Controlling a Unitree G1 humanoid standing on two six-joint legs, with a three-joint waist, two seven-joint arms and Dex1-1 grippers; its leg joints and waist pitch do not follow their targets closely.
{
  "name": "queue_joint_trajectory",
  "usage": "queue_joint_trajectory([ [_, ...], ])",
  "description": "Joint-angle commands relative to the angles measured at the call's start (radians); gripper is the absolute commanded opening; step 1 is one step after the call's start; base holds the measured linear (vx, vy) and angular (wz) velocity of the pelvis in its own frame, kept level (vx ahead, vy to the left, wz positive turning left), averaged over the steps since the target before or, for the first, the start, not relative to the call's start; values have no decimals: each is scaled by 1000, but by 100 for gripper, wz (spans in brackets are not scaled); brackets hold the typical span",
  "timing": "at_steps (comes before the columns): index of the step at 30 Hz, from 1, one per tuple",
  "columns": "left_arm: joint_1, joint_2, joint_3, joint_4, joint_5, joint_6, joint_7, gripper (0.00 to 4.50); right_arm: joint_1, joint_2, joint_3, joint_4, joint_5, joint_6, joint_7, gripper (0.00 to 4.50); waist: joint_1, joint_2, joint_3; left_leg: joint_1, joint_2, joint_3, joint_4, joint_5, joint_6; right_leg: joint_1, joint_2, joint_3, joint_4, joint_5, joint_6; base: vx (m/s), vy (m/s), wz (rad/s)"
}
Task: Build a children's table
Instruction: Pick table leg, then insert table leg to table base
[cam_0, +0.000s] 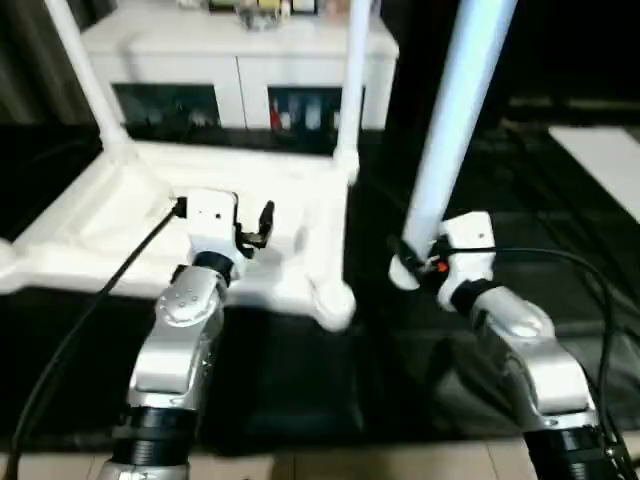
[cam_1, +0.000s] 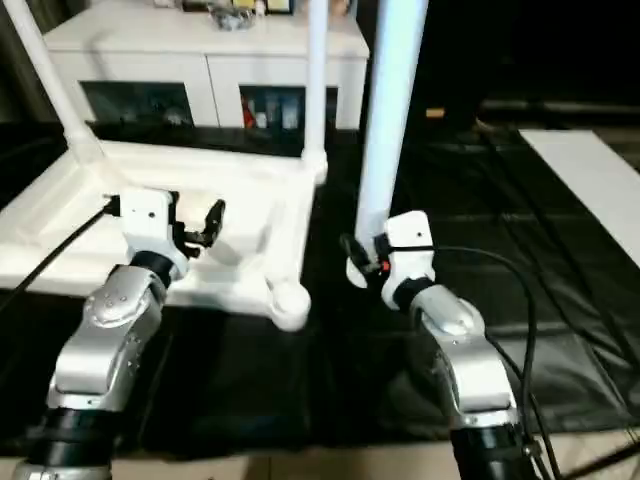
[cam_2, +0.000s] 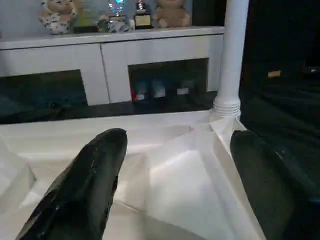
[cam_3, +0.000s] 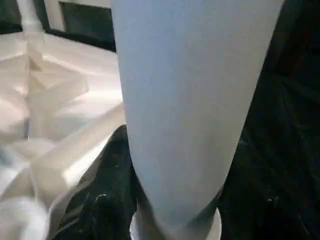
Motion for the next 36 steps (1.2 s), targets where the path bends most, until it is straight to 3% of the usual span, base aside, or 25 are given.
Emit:
queue_joint_trajectory([
  [1, 3, 21, -10, -16, -63, -10, -118, 382, -6, 5, -2, -28, 19, -7, 1, 188, -44, 33, -57, 78, 131, -95, -150, -65, 102, -33, -39, 0, -10, -180, -142, 154, 119, -1],
  [2, 9, 47, -36, -22, -111, -19, -235, 382, -2, 2, -14, -38, 37, -1, 12, 188, -49, 27, -72, 114, 145, -121, -122, 133, 195, -79, -60, 16, 24, -5, -106, 154, 117, 0],
  [3, 13, 65, -54, -27, -141, -24, -313, 382, 1, -1, -21, -44, 49, 2, 20, 188, -48, 19, -79, 109, 143, -116, -98, 338, 239, -86, -73, 28, 19, 91, -85, 119, 79, 6],
  [4, 12, 98, -84, -21, -157, -23, -396, 399, 6, -12, -25, -54, 60, 1, 42, 188, -32, 3, -87, 94, 118, -96, -51, 703, 274, -95, -111, 57, 1, 268, -71, 119, 79, 6],
  [5, 9, 125, -106, -13, -159, -22, -449, 409, 11, -21, -26, -62, 70, 3, 60, 188, -18, -16, -99, 59, 53, -58, -18, 907, 220, -65, -120, 84, -2, 504, -89, 92, 46, 3],
  [6, -18, 186, -154, 32, -153, -3, -567, 416, 22, -49, -30, -85, 95, 4, 117, 188, -4, -30, -110, 6, 9, -30, -27, 827, 185, -4, -108, 92, 26, 703, -100, 59, 17, -2],
  [7, -18, 186, -154, 32, -153, -3, -567, 416, 22, -49, -30, -85, 95, 4, 117, 188, 9, -29, -104, -8, 7, -22, -35, 733, 171, -2, -107, 94, 18, 749, -89, 59, 17, -2],
  [8, -34, 205, -167, 55, -148, -4, -607, 419, 27, -61, -31, -97, 108, 8, 143, 188, 7, -25, -97, -22, 20, -16, -52, 538, 133, 5, -115, 92, 15, 747, -111, 0, 0, 0],
  [9, -60, 225, -177, 94, -133, -6, -641, 429, 33, -75, -34, -116, 129, 15, 174, 188, 10, -16, -92, -24, 28, -17, -61, 450, 113, 5, -117, 87, 9, 700, -127, 0, 0, 0],
  [11, -115, 269, -197, 181, -119, -27, -750, 429, 44, -100, -44, -155, 185, 51, 231, 188, 4, -11, -66, -8, 55, -18, -95, 76, 71, -1, -122, 83, -29, 304, -201, -35, -10, 1],
  [12, -122, 274, -201, 192, -118, -30, -766, 429, 45, -104, -44, -158, 190, 55, 239, 188, 1, -11, -62, -6, 60, -19, -103, 22, 65, 0, -126, 84, -34, 228, -222, -86, -22, 2],
  [13, -140, 287, -212, 222, -113, -39, -806, 429, 48, -116, -41, -166, 201, 64, 259, 188, -4, -11, -50, 2, 69, -15, -121, -94, 61, -4, -128, 83, -51, 74, -248, -86, -22, 2],
  [14, -165, 308, -230, 262, -107, -53, -860, 429, 53, -135, -36, -174, 214, 73, 281, 188, -7, -12, -38, 16, 74, 0, -134, -222, 37, -10, -132, 87, -74, -112, -256, -86, -19, 5],
  [16, -196, 336, -262, 310, -88, -71, -921, 429, 58, -157, -27, -181, 221, 83, 305, 188, -9, -10, -28, 28, 79, 8, -148, -324, -9, -15, -136, 92, -95, -320, -218, -84, -11, 5],
  [17, -211, 347, -278, 332, -79, -82, -943, 429, 57, -164, -26, -182, 222, 87, 312, 188, -10, -13, -29, 32, 80, 11, -152, -342, -29, -15, -139, 96, -105, -392, -183, -72, -4, 0],
  [18, -231, 359, -295, 362, -68, -94, -965, 429, 57, -172, -23, -182, 222, 90, 322, 188, -10, -8, -29, 31, 81, 10, -154, -340, -36, -16, -141, 98, -105, -405, -174, -54, 1, -2],
  [19, -269, 369, -319, 418, -52, -112, -1007, 394, 52, -181, -20, -181, 222, 96, 332, 188, -11, -6, -31, 31, 81, 10, -157, -327, -39, -17, -141, 100, -107, -409, -160, -54, 1, -2],
  [20, -285, 368, -324, 443, -47, -126, -1025, 394, 51, -183, -21, -183, 225, 102, 336, 188, -10, -10, -37, 29, 81, 12, -156, -296, -35, -16, -141, 102, -107, -376, -160, 0, 0, 0],
  [22, -300, 366, -326, 464, -45, -126, -1041, 387, 48, -185, -19, -183, 224, 106, 338, 188, -12, -4, -42, 18, 84, 13, -157, -232, -28, -9, -140, 99, -94, -259, -187, 0, 0, 0],
  [29, -353, 388, -362, 550, 8, -173, -1095, 336, 38, -203, -2, -186, 218, 105, 345, 188, -11, -8, -52, 7, 82, 23, -144, -128, 23, -5, -138, 93, -79, -57, -251, 0, 0, 0],
  [30, -360, 390, -366, 566, 11, -187, -1105, 321, 38, -205, 1, -183, 211, 99, 349, 188, -11, -13, -55, 6, 83, 26, -141, -98, 37, -4, -137, 92, -75, -12, -263, 0, 0, 0],
  [32, -365, 407, -387, 582, 40, -222, -1125, 311, 37, -203, -1, -178, 210, 103, 352, 188, -10, -11, -62, 2, 83, 27, -135, -40, 57, -2, -136, 90, -65, 74, -273, 0, 0, 0],
  [34, -365, 412, -392, 583, 50, -228, -1126, 303, 36, -204, 0, -176, 207, 101, 354, 188, -8, -10, -63, 0, 84, 28, -132, -12, 79, -4, -135, 88, -60, 131, -282, 0, 0, 0],
  [35, -366, 413, -389, 586, 54, -234, -1124, 274, 33, -204, 0, -175, 210, 104, 354, 188, -8, -9, -63, 2, 86, 29, -133, -14, 82, -6, -136, 87, -60, 135, -286, 0, 0, 0],
  [36, -366, 412, -382, 587, 49, -235, -1130, 274, 30, -206, 3, -175, 211, 104, 355, 188, -8, -10, -59, 1, 87, 30, -134, -34, 84, -8, -137, 87, -62, 118, -292, 0, 0, 0],
])
